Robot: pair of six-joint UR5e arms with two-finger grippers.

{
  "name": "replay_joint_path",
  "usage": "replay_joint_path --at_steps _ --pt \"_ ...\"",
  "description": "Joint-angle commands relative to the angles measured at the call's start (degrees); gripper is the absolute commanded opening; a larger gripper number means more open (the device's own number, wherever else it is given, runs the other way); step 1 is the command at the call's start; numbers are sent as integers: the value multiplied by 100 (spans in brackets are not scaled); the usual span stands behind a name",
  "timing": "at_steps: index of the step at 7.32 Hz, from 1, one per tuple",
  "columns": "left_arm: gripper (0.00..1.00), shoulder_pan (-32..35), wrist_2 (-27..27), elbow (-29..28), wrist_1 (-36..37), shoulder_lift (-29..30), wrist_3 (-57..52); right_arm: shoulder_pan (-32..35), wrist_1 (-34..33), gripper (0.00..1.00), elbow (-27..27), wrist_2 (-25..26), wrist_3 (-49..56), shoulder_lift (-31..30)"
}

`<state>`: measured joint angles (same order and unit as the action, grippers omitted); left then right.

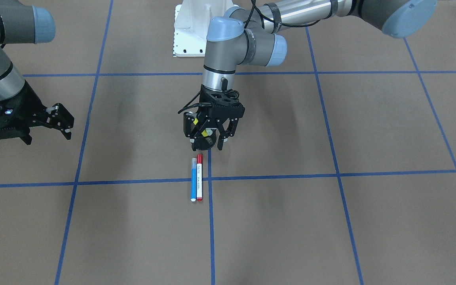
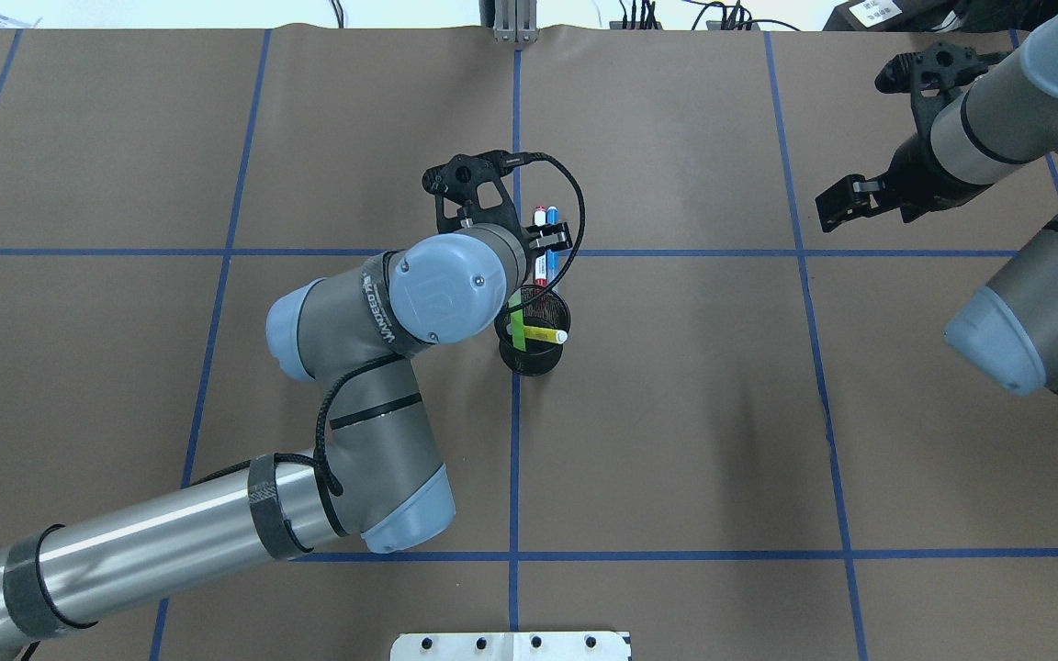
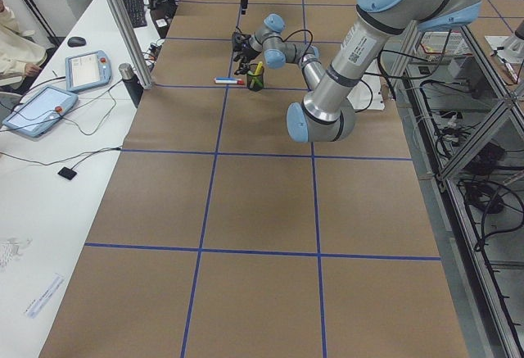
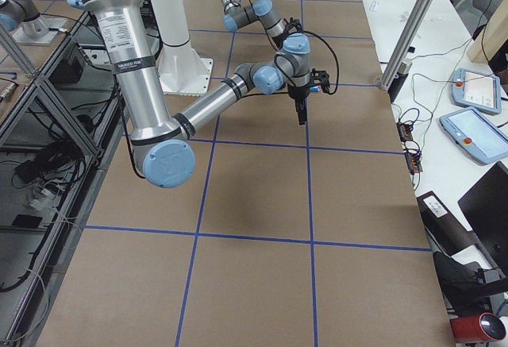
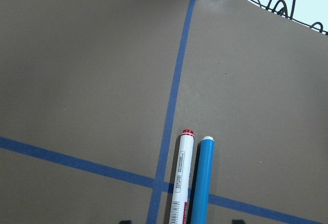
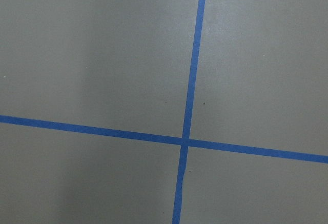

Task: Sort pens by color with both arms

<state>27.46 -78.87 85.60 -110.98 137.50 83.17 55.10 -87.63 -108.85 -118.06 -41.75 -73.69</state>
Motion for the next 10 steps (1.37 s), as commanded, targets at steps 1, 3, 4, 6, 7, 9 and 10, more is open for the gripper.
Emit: replay_joint_path --at_steps 1,3,4,6,7,9,10 --pt "78 468 -819 568 678 -13 -344 0 -9 100 30 -94 -44 117" --pt "78 1074 -1864 1114 1600 -48 -669 -8 -332 100 74 -112 -79 440" --pt "78 1399 -2469 1325 2154 -48 -1045 -43 -604 100 83 -112 -97 678" --pt "79 1806 -3036 1878 2650 -511 -1880 -288 -581 100 92 -129 -472 899" --pt "79 1850 -3090 2055 2651 -784 -2240 -490 -554 100 144 -121 -797 1074" --pt "79 2008 -3345 2354 2651 -1224 -2848 -868 -467 100 223 -77 -1483 1400" --pt "79 2096 -3485 2443 2651 -1400 -3068 -974 -414 100 224 -68 -1694 1462"
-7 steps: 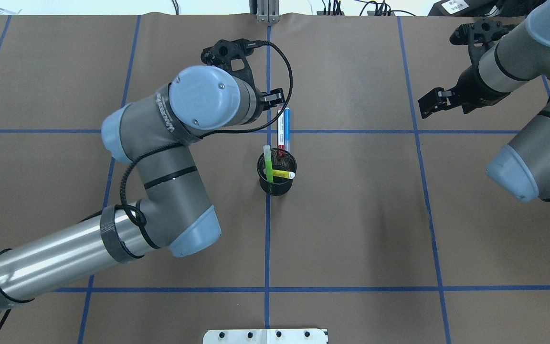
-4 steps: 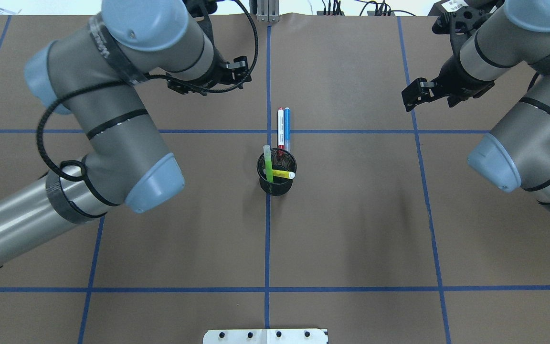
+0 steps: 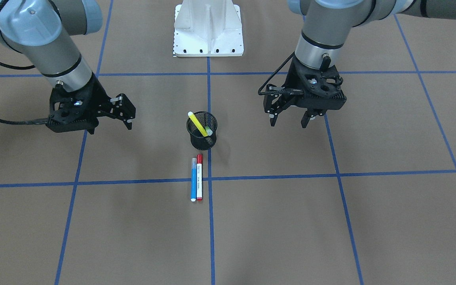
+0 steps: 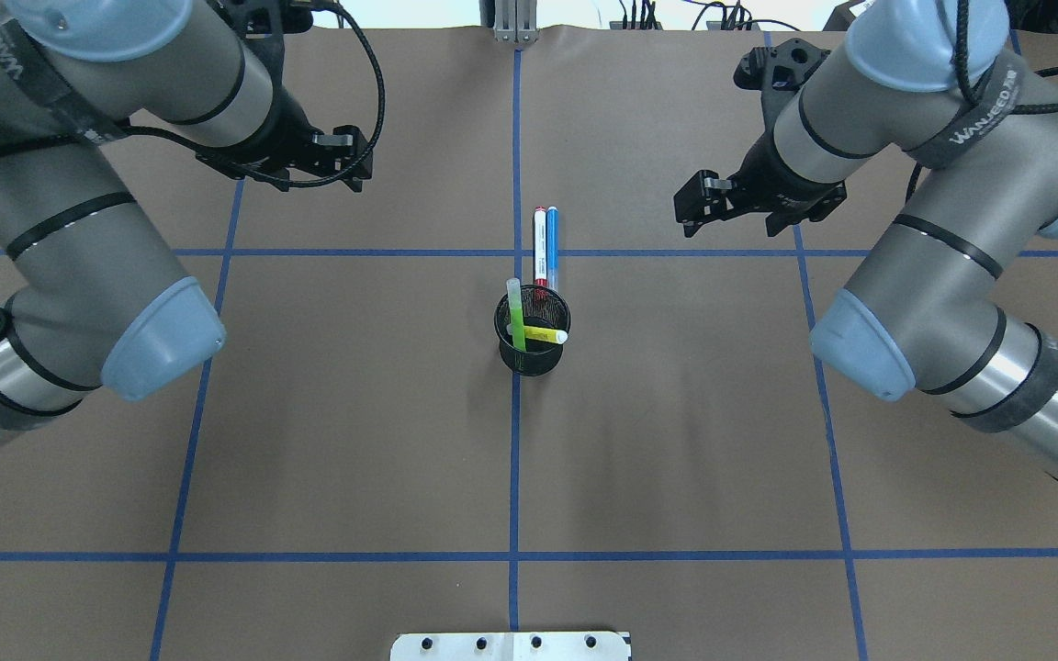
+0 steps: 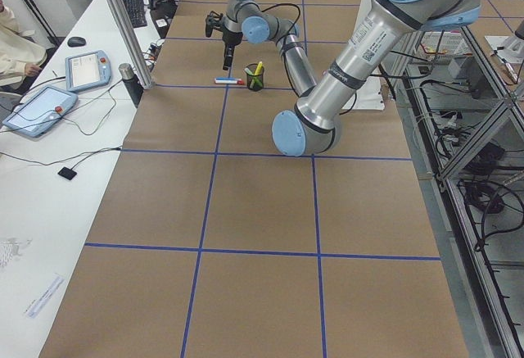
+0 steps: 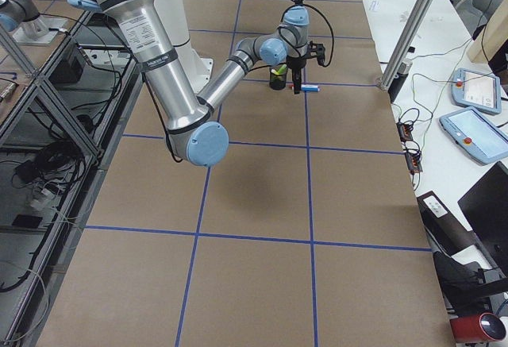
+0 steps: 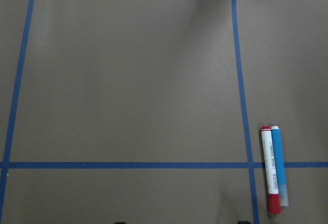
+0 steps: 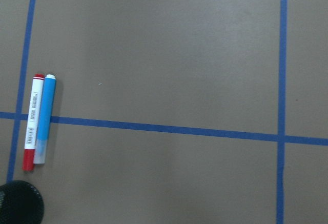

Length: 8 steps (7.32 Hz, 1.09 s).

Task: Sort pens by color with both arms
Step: 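Withdraw the left arm while the right gripper moves in over the cup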

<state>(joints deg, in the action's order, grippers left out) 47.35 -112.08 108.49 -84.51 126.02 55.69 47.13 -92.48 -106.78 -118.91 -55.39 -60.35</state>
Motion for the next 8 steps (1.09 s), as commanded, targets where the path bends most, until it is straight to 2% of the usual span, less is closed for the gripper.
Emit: replay_joint_path --at_steps 1,5,7,8 --pt "79 300 -356 138 4 -340 -575 -282 64 100 147 51 -402 346" --pt "81 828 -701 181 -13 -797 -1682 -915 72 100 920 656 -1209 1339" --pt "81 846 -701 225 -48 -912 -1702 -1056 116 100 1429 816 -1351 1839" --pt "81 846 -701 234 -66 -939 -1702 -1118 430 100 1754 851 -1456 1947"
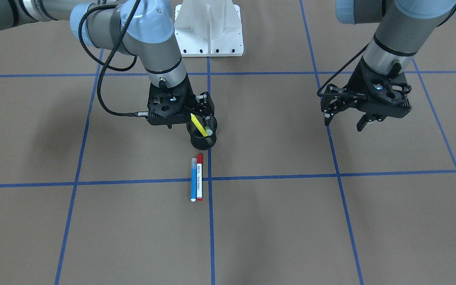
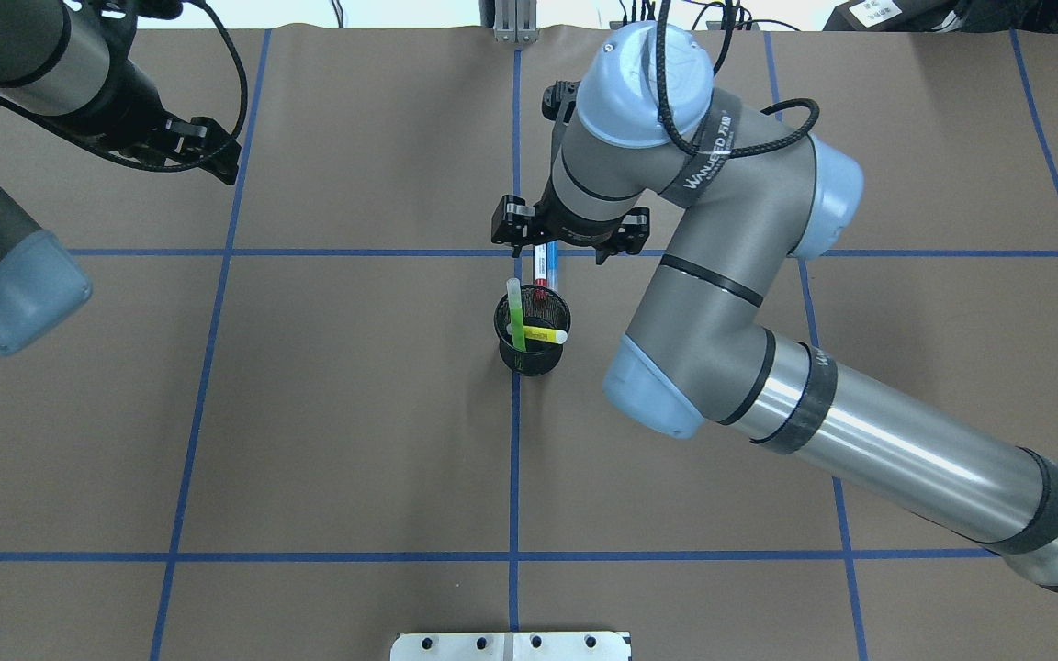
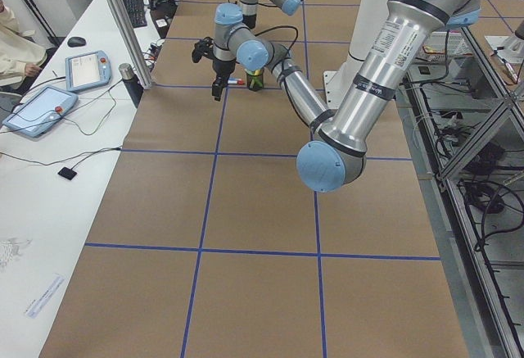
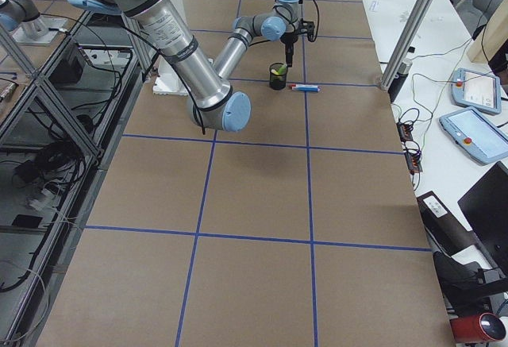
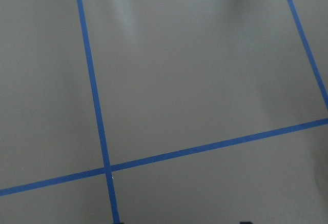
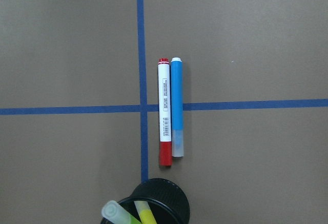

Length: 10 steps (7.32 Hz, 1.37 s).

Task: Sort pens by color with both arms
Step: 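Lower the right gripper over the cup toward the green highlighter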

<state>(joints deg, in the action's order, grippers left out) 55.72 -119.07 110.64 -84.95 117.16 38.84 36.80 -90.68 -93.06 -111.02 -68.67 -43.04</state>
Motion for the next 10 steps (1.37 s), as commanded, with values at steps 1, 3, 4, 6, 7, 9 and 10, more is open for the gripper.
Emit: replay_joint_path --at_steps 1,3,4,6,7,9,10 --pt "81 9 -2 19 -22 -52 -17 -233 600 100 612 237 -390 286" --pt "81 9 -2 45 -39 -79 -17 -375 612 99 895 353 -401 472" --pt "81 9 -2 45 -39 -79 -17 -436 612 96 895 362 -410 463" --pt "81 9 -2 54 -39 -79 -17 -454 612 85 904 353 -393 437" --pt "81 9 -2 54 -39 -79 -17 -455 612 82 913 362 -367 419" --pt "81 9 -2 54 -39 -79 -17 -455 612 77 948 406 -323 419" --pt "81 9 -2 54 -39 -79 -17 -455 612 73 948 423 -314 410"
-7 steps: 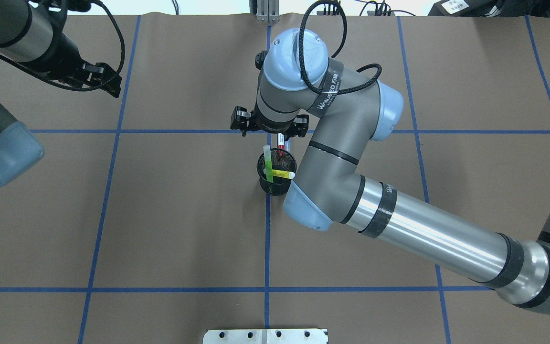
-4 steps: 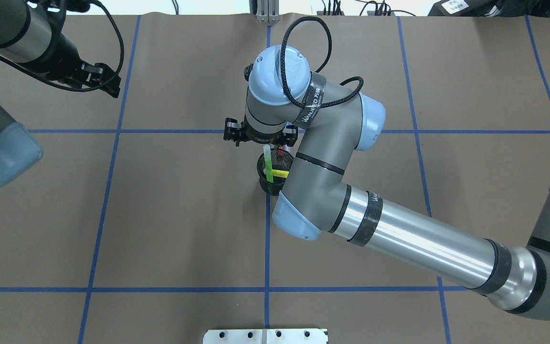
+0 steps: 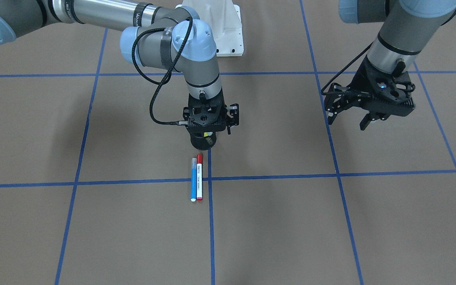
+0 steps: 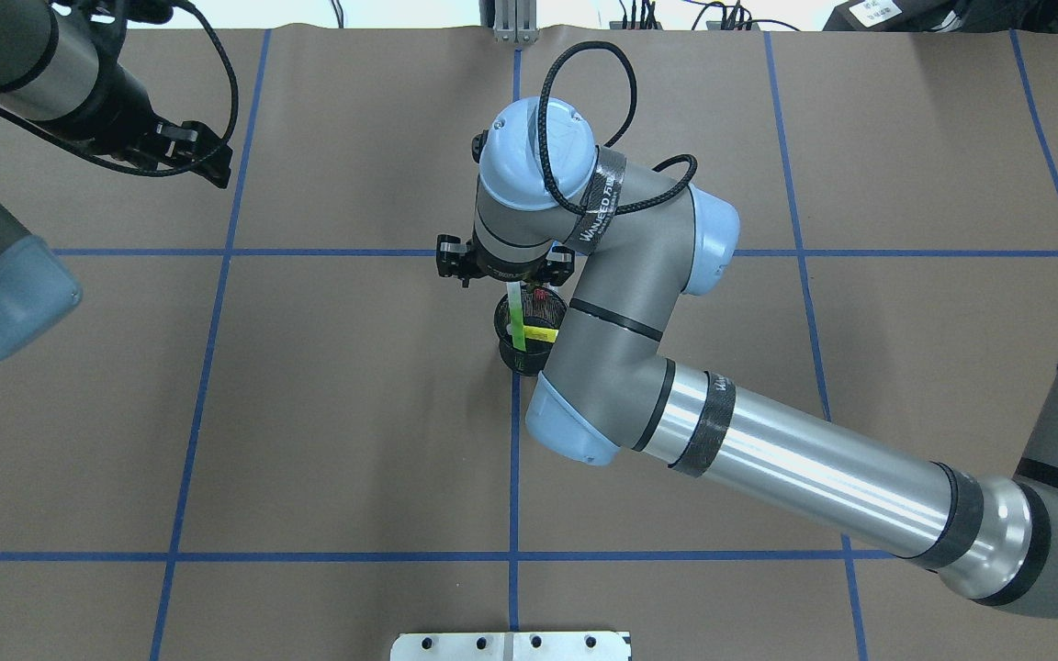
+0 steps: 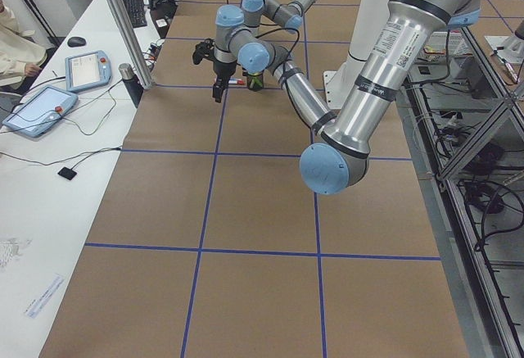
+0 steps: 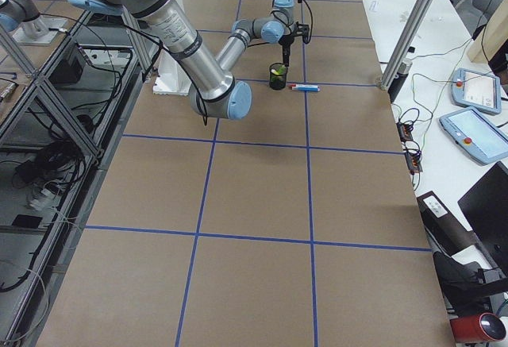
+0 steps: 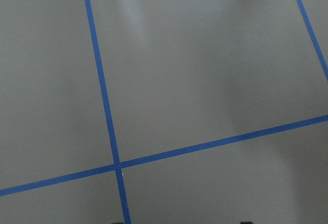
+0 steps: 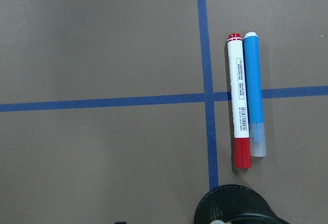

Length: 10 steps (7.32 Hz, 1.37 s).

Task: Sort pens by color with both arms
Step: 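Lower the right gripper over the cup toward the green highlighter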

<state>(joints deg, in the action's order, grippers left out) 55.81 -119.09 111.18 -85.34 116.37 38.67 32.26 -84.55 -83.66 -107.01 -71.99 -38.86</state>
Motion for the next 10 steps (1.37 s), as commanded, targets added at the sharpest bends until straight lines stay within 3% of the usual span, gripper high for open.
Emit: replay_joint_path --at_steps 1,10 --pt "81 0 0 0 0 0 0 -1 0 66 7 22 18 1" --pt "81 0 0 9 0 0 0 -1 -9 38 -1 5 97 -34"
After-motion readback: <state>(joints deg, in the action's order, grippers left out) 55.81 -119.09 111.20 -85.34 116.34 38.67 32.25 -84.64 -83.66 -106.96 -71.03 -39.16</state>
